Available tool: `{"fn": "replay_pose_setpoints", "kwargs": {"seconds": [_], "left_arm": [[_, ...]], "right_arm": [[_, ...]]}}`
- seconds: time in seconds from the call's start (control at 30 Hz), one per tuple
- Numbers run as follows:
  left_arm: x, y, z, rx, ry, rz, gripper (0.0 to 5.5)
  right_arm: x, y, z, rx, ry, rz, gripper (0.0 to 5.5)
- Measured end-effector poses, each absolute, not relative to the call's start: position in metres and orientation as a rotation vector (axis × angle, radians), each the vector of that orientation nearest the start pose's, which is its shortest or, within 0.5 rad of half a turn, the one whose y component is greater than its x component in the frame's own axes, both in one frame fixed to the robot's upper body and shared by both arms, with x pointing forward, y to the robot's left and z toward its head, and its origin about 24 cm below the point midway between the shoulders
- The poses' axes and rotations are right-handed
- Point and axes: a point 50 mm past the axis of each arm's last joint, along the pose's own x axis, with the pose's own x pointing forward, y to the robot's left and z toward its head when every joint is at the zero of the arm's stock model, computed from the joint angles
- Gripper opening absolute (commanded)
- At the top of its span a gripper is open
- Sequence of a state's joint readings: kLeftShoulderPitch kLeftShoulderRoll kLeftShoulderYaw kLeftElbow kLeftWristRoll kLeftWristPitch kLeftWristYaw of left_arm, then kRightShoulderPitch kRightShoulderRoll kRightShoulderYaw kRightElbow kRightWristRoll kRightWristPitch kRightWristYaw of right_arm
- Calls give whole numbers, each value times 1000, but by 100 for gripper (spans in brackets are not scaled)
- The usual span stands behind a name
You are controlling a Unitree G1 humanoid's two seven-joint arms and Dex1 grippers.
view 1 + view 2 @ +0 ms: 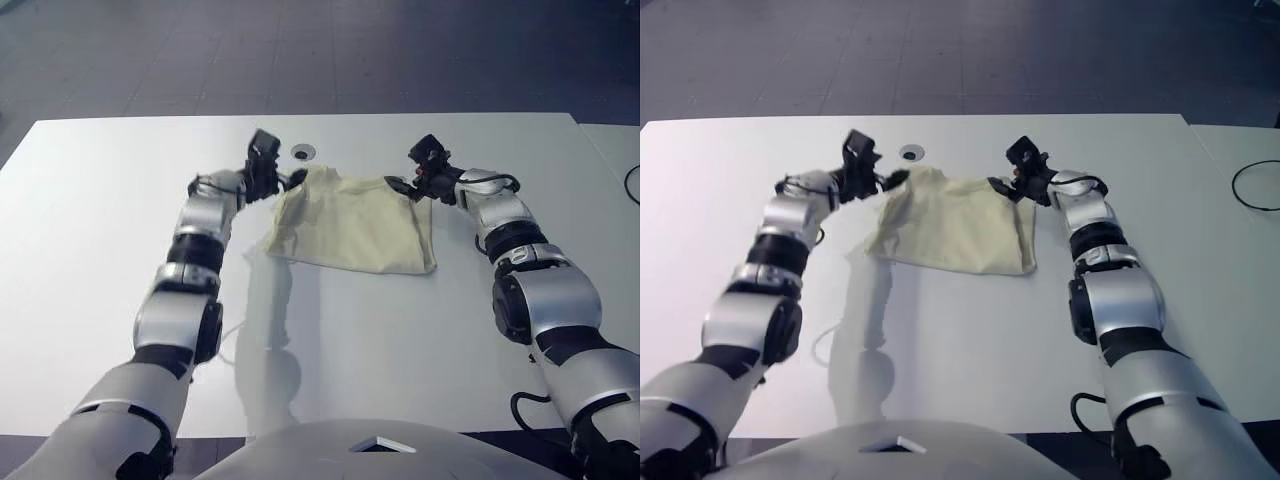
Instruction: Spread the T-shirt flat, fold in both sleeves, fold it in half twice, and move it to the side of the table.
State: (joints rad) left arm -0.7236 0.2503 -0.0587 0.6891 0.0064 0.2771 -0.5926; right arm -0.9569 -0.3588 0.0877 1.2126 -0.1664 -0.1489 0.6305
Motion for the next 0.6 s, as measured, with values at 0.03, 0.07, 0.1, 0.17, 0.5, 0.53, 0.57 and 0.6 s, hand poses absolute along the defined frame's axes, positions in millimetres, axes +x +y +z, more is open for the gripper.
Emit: {"fn": "replay_pose_setpoints", "kwargs": {"seconds": [0.03, 0.07, 0.1, 0.17, 0.5, 0.53, 0.57, 0.6], "left_arm": [[358, 141, 70, 269, 354, -630, 479], [349, 139, 65, 304, 366, -649, 497], [342, 136, 63, 336, 371, -668, 511], [334, 132, 66, 414, 358, -690, 539], [327, 137, 72, 820, 329, -715, 540], [328, 137, 72, 851, 325, -722, 540], [330, 137, 74, 897, 317, -744, 540], [332, 139, 75, 936, 315, -760, 540]], "right_arm": [[388, -183, 90, -544, 286, 608, 450], [387, -185, 87, -590, 292, 602, 468], [386, -186, 85, -629, 292, 597, 482], [386, -188, 82, -694, 297, 580, 512], [382, -188, 76, -963, 288, 665, 538], [381, -188, 77, -982, 286, 684, 538], [380, -187, 78, -1016, 279, 727, 538], [379, -185, 80, -1045, 272, 766, 538]]}}
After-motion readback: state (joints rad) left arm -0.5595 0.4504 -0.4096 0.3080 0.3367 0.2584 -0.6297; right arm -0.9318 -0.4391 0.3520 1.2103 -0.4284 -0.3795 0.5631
